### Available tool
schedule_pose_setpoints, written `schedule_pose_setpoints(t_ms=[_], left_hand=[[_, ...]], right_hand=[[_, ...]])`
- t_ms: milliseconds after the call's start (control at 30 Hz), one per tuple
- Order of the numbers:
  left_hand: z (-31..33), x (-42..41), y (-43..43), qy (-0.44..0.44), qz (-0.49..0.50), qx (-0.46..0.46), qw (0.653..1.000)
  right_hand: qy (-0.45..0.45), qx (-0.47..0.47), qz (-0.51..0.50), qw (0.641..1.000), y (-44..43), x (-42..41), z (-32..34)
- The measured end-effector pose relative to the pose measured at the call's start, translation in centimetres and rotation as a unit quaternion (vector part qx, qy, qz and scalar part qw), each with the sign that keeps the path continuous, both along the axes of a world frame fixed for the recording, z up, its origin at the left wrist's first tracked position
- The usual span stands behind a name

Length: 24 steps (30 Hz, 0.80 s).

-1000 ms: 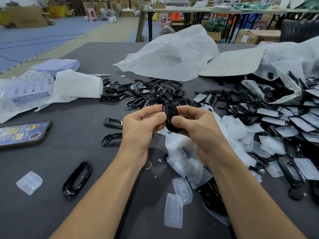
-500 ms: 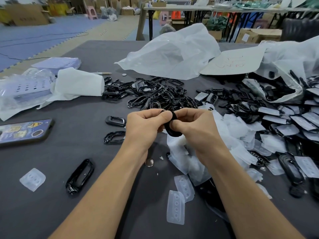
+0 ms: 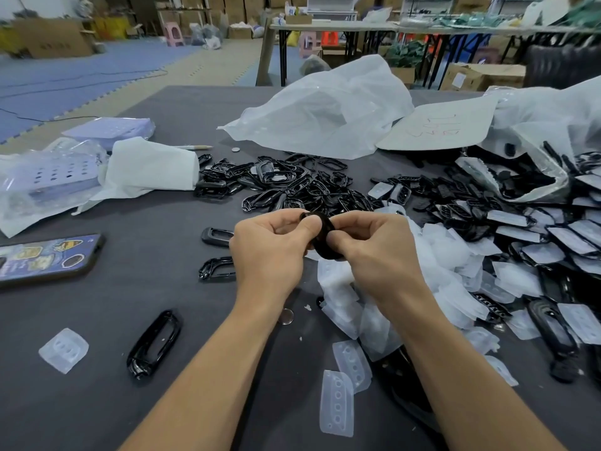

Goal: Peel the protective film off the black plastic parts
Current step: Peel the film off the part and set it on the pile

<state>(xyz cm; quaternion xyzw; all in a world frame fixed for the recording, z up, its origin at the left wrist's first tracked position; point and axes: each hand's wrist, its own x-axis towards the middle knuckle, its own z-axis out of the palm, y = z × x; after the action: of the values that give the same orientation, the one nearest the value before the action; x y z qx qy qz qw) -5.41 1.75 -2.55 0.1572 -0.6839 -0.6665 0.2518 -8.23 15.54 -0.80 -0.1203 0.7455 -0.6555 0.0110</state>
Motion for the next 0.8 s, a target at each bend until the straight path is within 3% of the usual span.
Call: schedule_pose_setpoints(t_ms=[100,267,400,533,600,667,800], left_hand=[[0.3,0.0,0.0,-0.001,-0.057,0.019,0.998],[0.9,0.1,-0.2,0.012,-0.044,0.098,0.994],[0.7,0.4,0.6,-0.022,-0.020,0.082,0.996],[1.5,0.3,0.8,-0.054,-0.102,0.272,0.955],[1.7,0.3,0.4,-0.052,-0.113,0.299,0.946],[1.7,0.5,0.1,-0.047,-0.119,0.297,0.946],[1.8,0.3,-0.6,-0.037,-0.120,0.302,0.945]], right_hand=[[0.035,0.013,-0.030,0.999,0.2,-0.1,0.1],[0.089,0.050,-0.007,0.995,-0.2,0.3,0.1],[0.202,0.104,-0.107,0.968,-0.5,0.7,-0.4],[0.348,0.159,-0.150,0.912,-0.5,0.7,-0.8],[0.384,0.172,-0.141,0.896,-0.8,0.7,-0.9],[0.373,0.167,-0.131,0.903,-0.9,0.8,-1.1],[0.265,0.114,-0.085,0.954,-0.8,0.9,-0.7]])
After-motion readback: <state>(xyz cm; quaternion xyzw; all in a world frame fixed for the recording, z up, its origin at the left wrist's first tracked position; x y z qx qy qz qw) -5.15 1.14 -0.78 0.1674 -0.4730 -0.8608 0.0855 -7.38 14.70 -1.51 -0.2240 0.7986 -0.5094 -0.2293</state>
